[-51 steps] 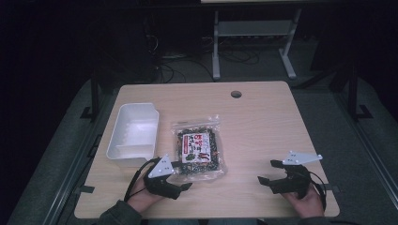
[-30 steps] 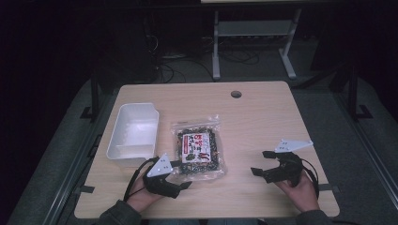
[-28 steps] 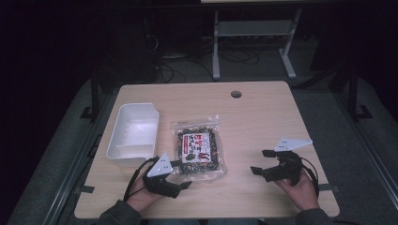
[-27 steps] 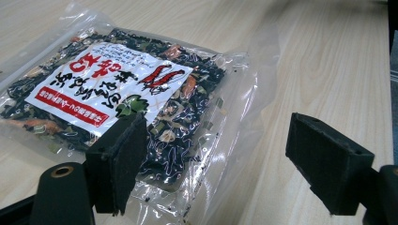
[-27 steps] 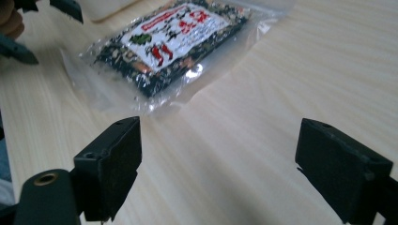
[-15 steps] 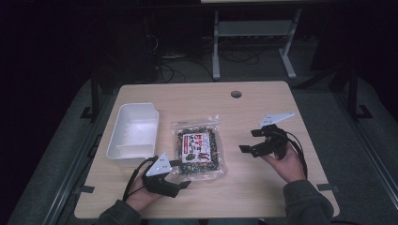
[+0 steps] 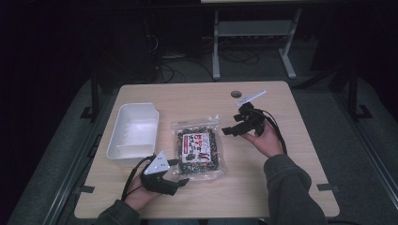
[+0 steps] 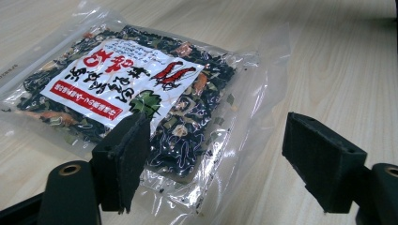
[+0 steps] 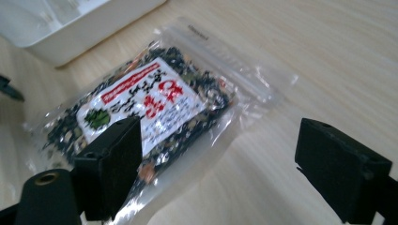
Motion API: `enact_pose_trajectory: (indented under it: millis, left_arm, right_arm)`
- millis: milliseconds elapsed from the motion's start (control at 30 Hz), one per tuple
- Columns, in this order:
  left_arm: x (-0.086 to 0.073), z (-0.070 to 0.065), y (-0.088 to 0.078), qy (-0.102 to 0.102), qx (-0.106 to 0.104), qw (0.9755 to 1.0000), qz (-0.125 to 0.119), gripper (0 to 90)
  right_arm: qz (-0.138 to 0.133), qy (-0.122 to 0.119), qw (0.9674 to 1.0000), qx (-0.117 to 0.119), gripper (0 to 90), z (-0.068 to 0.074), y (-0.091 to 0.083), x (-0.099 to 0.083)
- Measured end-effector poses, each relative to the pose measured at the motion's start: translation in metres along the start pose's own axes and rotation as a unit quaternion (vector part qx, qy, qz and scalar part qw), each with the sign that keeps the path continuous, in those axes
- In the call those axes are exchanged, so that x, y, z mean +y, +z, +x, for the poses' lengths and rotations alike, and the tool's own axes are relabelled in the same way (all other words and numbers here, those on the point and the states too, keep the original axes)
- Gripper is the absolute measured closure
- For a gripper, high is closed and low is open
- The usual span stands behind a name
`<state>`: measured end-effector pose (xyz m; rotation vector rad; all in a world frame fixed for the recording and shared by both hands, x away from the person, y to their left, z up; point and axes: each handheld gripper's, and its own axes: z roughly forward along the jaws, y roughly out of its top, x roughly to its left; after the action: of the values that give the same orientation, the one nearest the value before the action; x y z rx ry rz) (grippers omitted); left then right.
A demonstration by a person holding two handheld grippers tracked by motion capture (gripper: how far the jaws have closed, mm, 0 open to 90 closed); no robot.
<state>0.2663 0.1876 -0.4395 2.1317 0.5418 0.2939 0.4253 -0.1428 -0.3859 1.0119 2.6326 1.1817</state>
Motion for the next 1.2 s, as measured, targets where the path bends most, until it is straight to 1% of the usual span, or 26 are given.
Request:
enact_pose_trajectory:
  millis: [200, 300, 333, 367, 400, 433, 467, 500, 533, 567, 633, 667, 700, 733, 767, 800, 833, 933, 1000, 1033, 1133, 1167, 1200]
  left_arm:
    - [0.000, 0.001, 0.003, -0.003, -0.003, 1.0000, 0.002, 23.8]
    - [0.000, 0.002, 0.003, -0.003, -0.003, 1.0000, 0.004, 24.4]
    - [0.000, 0.002, 0.003, -0.003, -0.003, 1.0000, 0.004, 24.4]
    - [0.000, 0.002, 0.003, -0.003, -0.003, 1.0000, 0.005, 26.0]
    - [0.000, 0.002, 0.003, -0.002, -0.003, 1.0000, 0.006, 26.0]
    - [0.000, 0.003, 0.003, -0.001, 0.000, 1.0000, 0.008, 28.4]
    - [0.000, 0.003, 0.003, -0.002, 0.004, 0.9999, 0.010, 31.3]
    - [-0.001, 0.004, 0.003, -0.004, 0.004, 0.9999, 0.013, 31.3]
    - [-0.001, 0.004, 0.004, -0.007, 0.003, 0.9999, 0.013, 31.6]
    - [-0.001, 0.005, 0.003, -0.009, 0.005, 0.9998, 0.014, 32.4]
    - [-0.001, 0.006, 0.004, -0.009, 0.005, 0.9998, 0.015, 33.0]
    - [-0.001, 0.006, 0.004, -0.010, 0.004, 0.9998, 0.016, 33.0]
    - [-0.001, 0.005, 0.004, -0.011, 0.005, 0.9998, 0.017, 33.0]
    - [-0.001, 0.005, 0.005, -0.010, 0.004, 0.9998, 0.019, 33.0]
    - [-0.001, 0.006, 0.005, -0.009, 0.004, 0.9997, 0.021, 33.3]
    - [-0.001, 0.006, 0.006, -0.009, 0.004, 0.9997, 0.023, 33.3]
    - [-0.001, 0.005, 0.006, -0.009, 0.004, 0.9996, 0.025, 33.4]
    - [-0.002, 0.006, 0.007, -0.009, 0.003, 0.9995, 0.030, 34.2]
    - [-0.002, 0.006, 0.008, -0.008, 0.003, 0.9993, 0.036, 35.1]
    - [-0.002, 0.007, 0.008, -0.008, 0.003, 0.9992, 0.039, 37.1]
    - [-0.003, 0.008, 0.010, -0.011, -0.001, 0.9990, 0.044, 37.3]
    - [-0.003, 0.007, 0.012, -0.011, -0.001, 0.9987, 0.051, 38.1]
    - [-0.003, 0.007, 0.012, -0.011, -0.001, 0.9987, 0.051, 38.3]
  right_arm:
    - [0.022, 0.011, 0.9997, 0.005, 15.1, -0.014, 0.018, 0.025]
    - [0.032, 0.009, 0.9994, 0.005, 15.3, -0.019, 0.027, 0.036]
    - [0.032, 0.009, 0.9994, 0.005, 15.3, -0.019, 0.027, 0.036]
    - [0.037, 0.011, 0.9992, 0.001, 16.7, -0.022, 0.033, 0.042]
    - [0.037, 0.011, 0.9992, 0.001, 16.7, -0.022, 0.033, 0.042]
    - [0.040, 0.015, 0.9991, 0.004, 18.8, -0.024, 0.036, 0.044]
    - [0.050, 0.027, 0.9984, 0.004, 19.4, -0.029, 0.043, 0.047]
    - [0.050, 0.027, 0.9984, 0.004, 19.4, -0.029, 0.043, 0.047]
    - [0.059, 0.032, 0.9978, 0.003, 20.5, -0.031, 0.048, 0.048]
    - [0.064, 0.034, 0.9974, -0.004, 23.4, -0.035, 0.056, 0.048]
    - [0.063, 0.039, 0.9972, -0.004, 25.1, -0.036, 0.059, 0.047]
    - [0.063, 0.046, 0.9970, -0.002, 27.5, -0.039, 0.063, 0.046]
    - [0.061, 0.062, 0.9962, -0.001, 30.8, -0.046, 0.070, 0.042]
    - [0.061, 0.062, 0.9962, -0.001, 30.8, -0.046, 0.070, 0.042]
    - [0.058, 0.080, 0.9952, 0.004, 34.2, -0.052, 0.076, 0.039]
    - [0.058, 0.080, 0.9952, 0.004, 34.2, -0.052, 0.076, 0.039]
    - [0.057, 0.087, 0.9946, 0.006, 35.4, -0.055, 0.078, 0.037]
    - [0.066, 0.096, 0.9932, -0.004, 37.3, -0.060, 0.086, 0.034]
    - [0.068, 0.096, 0.9930, -0.009, 38.5, -0.062, 0.090, 0.034]
    - [0.069, 0.100, 0.9925, -0.014, 40.3, -0.064, 0.094, 0.034]
    - [0.071, 0.101, 0.9921, -0.018, 40.6, -0.065, 0.098, 0.034]
    - [0.082, 0.109, 0.9905, -0.014, 41.8, -0.069, 0.102, 0.034]
    - [0.093, 0.121, 0.9883, -0.002, 43.0, -0.070, 0.105, 0.034]
